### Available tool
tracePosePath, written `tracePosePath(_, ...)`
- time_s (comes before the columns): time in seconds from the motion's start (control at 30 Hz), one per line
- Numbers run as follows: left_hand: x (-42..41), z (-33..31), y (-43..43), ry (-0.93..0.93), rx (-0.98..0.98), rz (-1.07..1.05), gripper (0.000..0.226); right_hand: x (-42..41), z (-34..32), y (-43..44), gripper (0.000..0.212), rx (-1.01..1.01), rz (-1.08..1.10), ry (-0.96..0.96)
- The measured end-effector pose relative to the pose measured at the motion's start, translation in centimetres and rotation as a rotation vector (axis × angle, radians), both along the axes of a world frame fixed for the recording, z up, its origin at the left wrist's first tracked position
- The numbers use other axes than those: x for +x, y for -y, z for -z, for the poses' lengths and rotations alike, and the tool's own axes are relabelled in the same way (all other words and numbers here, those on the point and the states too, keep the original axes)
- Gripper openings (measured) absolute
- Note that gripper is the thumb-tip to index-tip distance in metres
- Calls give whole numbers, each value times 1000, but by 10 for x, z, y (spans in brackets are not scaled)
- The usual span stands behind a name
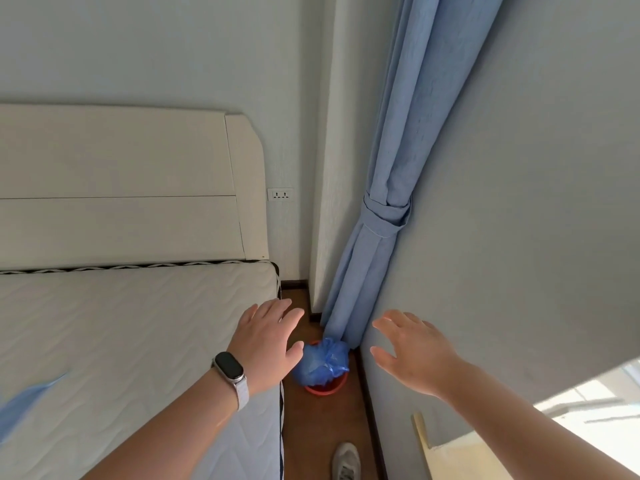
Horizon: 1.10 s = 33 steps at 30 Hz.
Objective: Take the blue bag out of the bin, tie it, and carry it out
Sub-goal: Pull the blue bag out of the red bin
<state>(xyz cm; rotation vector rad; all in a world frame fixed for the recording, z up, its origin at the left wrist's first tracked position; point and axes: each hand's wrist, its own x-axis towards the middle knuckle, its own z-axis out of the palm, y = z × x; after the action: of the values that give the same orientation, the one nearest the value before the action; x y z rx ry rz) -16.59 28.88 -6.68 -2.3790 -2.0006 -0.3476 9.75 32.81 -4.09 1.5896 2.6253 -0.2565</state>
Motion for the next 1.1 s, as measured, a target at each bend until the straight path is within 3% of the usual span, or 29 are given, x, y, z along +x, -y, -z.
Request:
tracePosePath(0.37,-7,45,-75,27,-159,76,47,-18,62,-83,49,-122,-4,-24)
tracePosePath(0.7,-10,102,-150,-61,-280,95,47,-36,133,-152,39,-197,63,-60)
tracePosePath(1.1,-30,262,-195,90,-524,83,49,-59,266,-180,37,-383,169,5)
